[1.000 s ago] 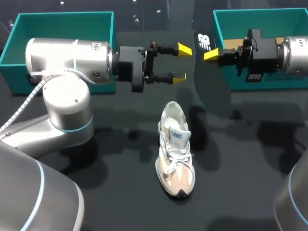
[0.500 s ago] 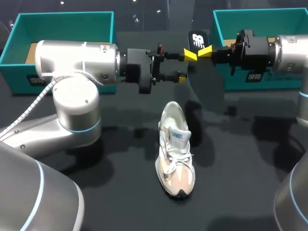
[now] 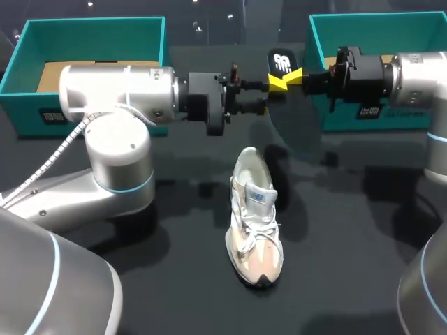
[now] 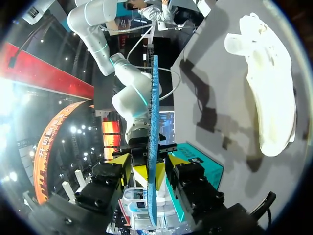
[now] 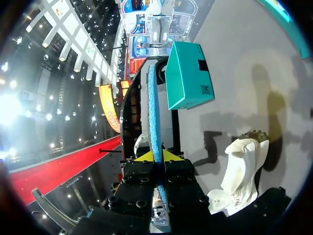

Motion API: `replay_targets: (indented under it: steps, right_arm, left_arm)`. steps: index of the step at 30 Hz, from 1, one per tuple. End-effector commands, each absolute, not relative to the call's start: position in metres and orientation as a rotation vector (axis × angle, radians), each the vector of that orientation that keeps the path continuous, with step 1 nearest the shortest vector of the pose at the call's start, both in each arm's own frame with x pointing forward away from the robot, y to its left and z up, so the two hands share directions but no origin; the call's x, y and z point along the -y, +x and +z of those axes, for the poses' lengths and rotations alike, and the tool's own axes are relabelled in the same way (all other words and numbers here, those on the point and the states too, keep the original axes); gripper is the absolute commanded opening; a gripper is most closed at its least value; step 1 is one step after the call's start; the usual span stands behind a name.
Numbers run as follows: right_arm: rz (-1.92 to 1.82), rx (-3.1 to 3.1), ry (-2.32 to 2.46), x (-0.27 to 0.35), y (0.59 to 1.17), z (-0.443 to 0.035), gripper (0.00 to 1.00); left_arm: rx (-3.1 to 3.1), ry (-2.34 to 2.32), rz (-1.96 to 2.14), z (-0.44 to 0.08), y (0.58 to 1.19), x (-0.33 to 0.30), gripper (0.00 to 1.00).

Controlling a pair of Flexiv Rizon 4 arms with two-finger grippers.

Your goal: Take the shoe out of the shoebox, open the shoe tongue, remove and reinsert the insole, then place the shoe into the shoebox

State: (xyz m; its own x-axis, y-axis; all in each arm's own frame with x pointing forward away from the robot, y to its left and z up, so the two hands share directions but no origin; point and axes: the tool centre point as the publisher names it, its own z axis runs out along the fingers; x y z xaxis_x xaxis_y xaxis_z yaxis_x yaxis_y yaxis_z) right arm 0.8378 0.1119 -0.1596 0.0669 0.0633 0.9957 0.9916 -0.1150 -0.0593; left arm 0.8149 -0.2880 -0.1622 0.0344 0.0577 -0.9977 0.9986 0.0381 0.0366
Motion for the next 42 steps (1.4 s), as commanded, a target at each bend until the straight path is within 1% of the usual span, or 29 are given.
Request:
replay_targets:
  steps: [1,4,7,11,14,21,22,23,24,34,42]
  right_arm:
    - [-1.205,1.153,-1.377,-0.118,0.840,-0.162,0.00]
    - [-1.204,1.150,-1.376,-0.120,0.840,-0.162,0.00]
    - [-1.203,1.148,-1.375,-0.120,0.841,-0.162,0.00]
    - [-1.203,1.148,-1.376,-0.121,0.841,-0.162,0.00]
    - [-1.202,1.150,-1.376,-0.121,0.841,-0.162,0.00]
    - [-1.200,1.145,-1.374,-0.120,0.841,-0.163,0.00]
    - [-1.201,1.144,-1.373,-0.120,0.841,-0.163,0.09]
    - [-1.203,1.143,-1.372,-0.119,0.841,-0.163,0.45]
    - [-1.205,1.143,-1.369,-0.117,0.840,-0.163,1.00]
    - [-1.249,1.148,-1.356,-0.088,0.822,-0.160,1.00]
    - [-1.262,1.179,-1.299,-0.069,0.806,-0.157,1.00]
  left_arm:
    - [-1.239,1.233,-1.127,-0.165,0.817,0.295,0.38]
    - [-1.243,1.232,-1.126,-0.167,0.818,0.296,0.33]
    - [-1.245,1.232,-1.124,-0.168,0.819,0.297,0.22]
    - [-1.250,1.231,-1.123,-0.168,0.821,0.298,0.15]
    - [-1.253,1.232,-1.120,-0.169,0.821,0.299,0.00]
    - [-1.254,1.233,-1.114,-0.170,0.821,0.299,0.00]
    - [-1.253,1.234,-1.112,-0.169,0.821,0.298,0.00]
    - [-1.253,1.234,-1.110,-0.169,0.820,0.297,0.00]
    - [-1.252,1.236,-1.106,-0.168,0.819,0.296,0.00]
    - [-1.291,1.240,-1.085,-0.160,0.804,0.260,0.00]
    - [-1.466,1.173,-1.207,-0.162,0.787,0.238,0.00]
